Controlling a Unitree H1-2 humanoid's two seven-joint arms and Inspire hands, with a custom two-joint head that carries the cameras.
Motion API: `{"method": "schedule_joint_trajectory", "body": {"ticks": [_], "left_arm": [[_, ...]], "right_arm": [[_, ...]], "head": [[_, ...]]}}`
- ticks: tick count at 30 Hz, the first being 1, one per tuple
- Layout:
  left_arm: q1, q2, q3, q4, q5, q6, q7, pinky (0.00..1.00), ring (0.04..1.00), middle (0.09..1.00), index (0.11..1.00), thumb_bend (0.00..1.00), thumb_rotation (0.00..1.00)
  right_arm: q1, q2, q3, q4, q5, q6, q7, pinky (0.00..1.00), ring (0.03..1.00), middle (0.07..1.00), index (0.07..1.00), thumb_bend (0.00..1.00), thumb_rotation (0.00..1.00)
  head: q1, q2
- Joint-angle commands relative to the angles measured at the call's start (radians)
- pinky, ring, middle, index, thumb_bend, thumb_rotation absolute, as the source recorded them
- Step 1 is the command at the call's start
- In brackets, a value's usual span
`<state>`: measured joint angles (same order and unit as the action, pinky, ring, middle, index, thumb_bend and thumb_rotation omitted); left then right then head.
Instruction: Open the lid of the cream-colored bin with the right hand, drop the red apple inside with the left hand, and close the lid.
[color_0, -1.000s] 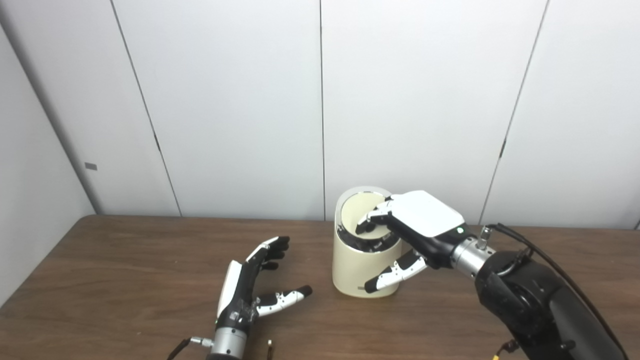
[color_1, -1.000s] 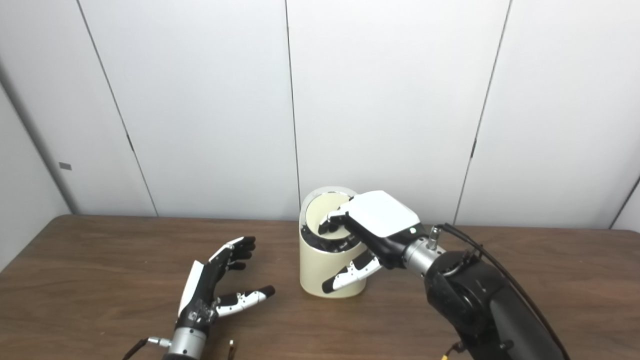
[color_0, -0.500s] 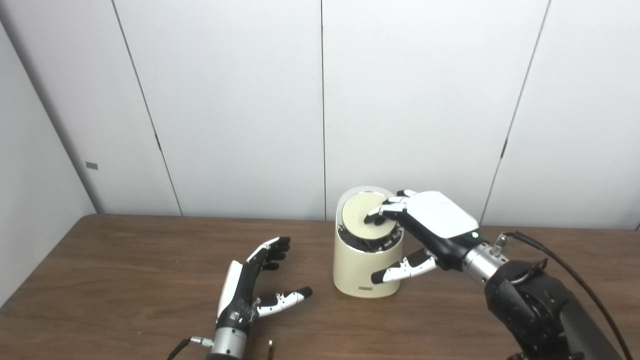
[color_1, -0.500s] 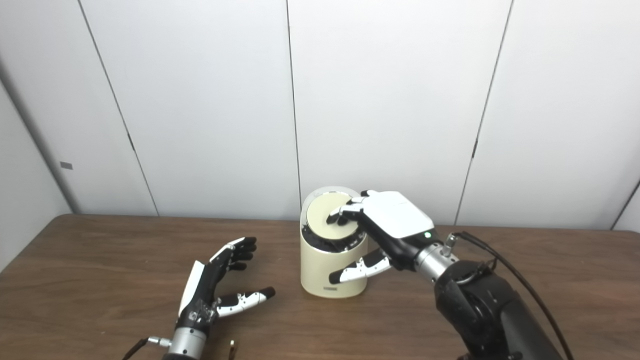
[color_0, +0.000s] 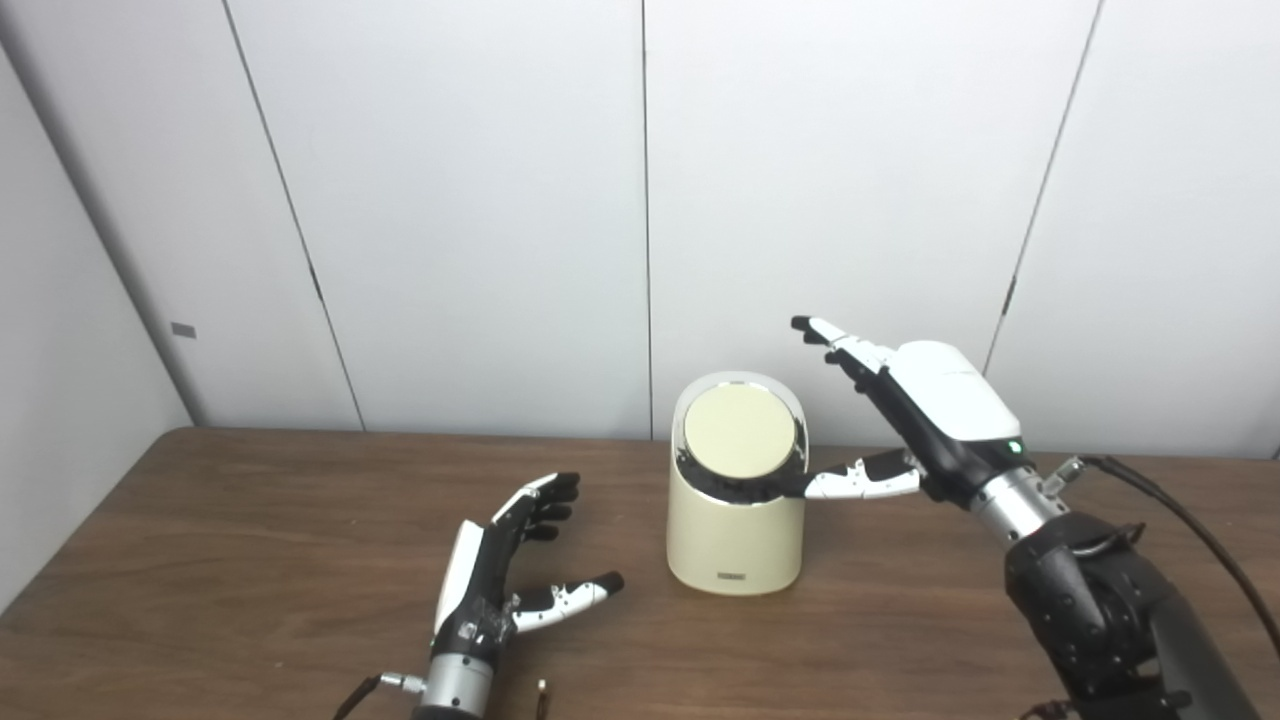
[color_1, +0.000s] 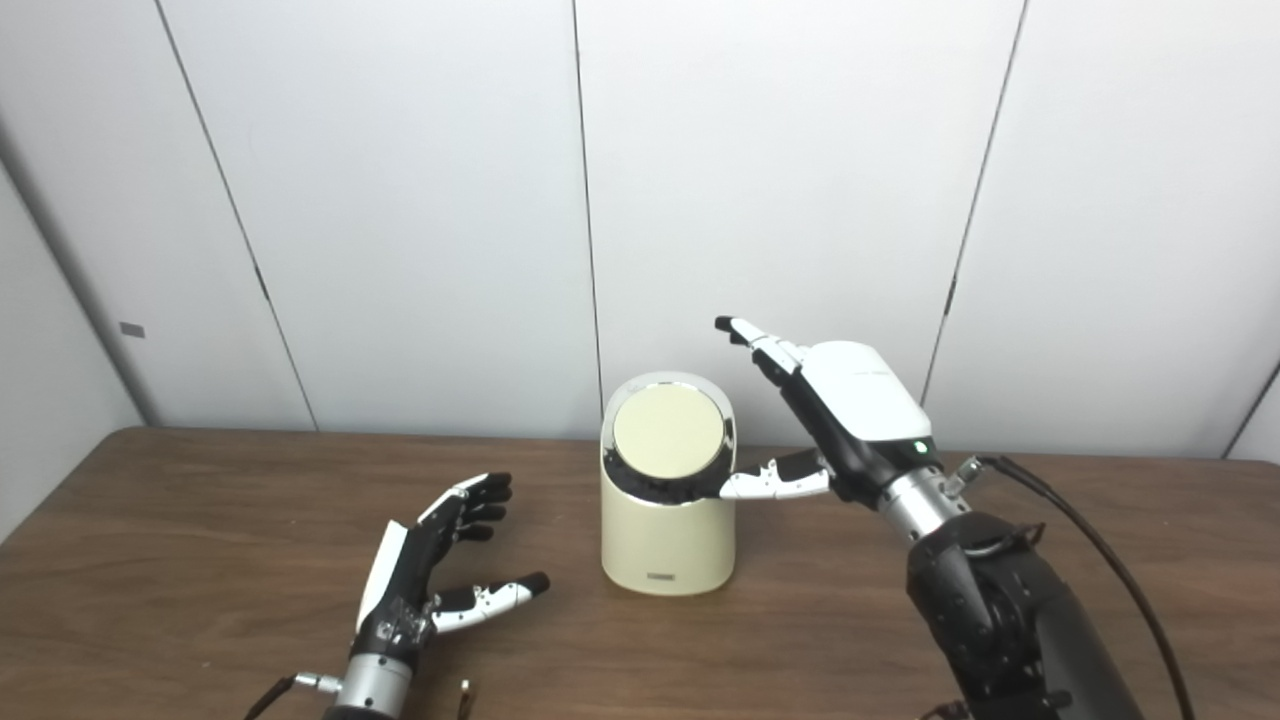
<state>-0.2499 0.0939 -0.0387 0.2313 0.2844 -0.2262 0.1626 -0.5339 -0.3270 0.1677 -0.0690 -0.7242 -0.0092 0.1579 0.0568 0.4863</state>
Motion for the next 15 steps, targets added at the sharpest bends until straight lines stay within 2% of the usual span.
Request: {"method": "schedule_joint_trajectory", "body": {"ticks": [1, 5, 7, 11, 15], "left_arm": [[-0.023, 0.008, 0.003, -0.018, 0.006, -0.035, 0.011, 0.71, 0.762, 0.790, 0.811, 0.76, 0.08], [-0.027, 0.007, 0.003, -0.010, -0.002, -0.044, 0.009, 0.71, 0.767, 0.793, 0.811, 0.75, 0.07], [-0.029, 0.008, 0.003, -0.006, -0.004, -0.048, 0.008, 0.72, 0.769, 0.793, 0.810, 0.75, 0.07], [-0.035, 0.011, 0.003, 0.008, -0.010, -0.061, 0.006, 0.72, 0.766, 0.793, 0.811, 0.75, 0.07], [-0.036, 0.013, 0.006, 0.013, -0.012, -0.068, 0.006, 0.71, 0.762, 0.791, 0.810, 0.75, 0.07]], "right_arm": [[0.008, 0.001, -0.041, -0.034, 0.054, -0.002, -0.037, 0.67, 0.831, 0.897, 0.931, 0.65, 0.49], [0.062, 0.033, -0.102, -0.033, 0.172, 0.008, -0.048, 0.71, 0.840, 0.905, 0.920, 0.63, 0.38], [0.096, 0.052, -0.138, -0.005, 0.243, -0.015, -0.072, 0.73, 0.847, 0.909, 0.918, 0.62, 0.35], [0.139, 0.074, -0.161, 0.058, 0.295, -0.073, -0.126, 0.72, 0.832, 0.895, 0.910, 0.66, 0.40], [0.175, 0.086, -0.153, 0.133, 0.333, -0.173, -0.170, 0.69, 0.812, 0.885, 0.910, 0.67, 0.44]], "head": [[0.004, -0.004], [0.006, -0.007], [0.003, -0.008], [-0.002, -0.011], [-0.010, -0.019]]}}
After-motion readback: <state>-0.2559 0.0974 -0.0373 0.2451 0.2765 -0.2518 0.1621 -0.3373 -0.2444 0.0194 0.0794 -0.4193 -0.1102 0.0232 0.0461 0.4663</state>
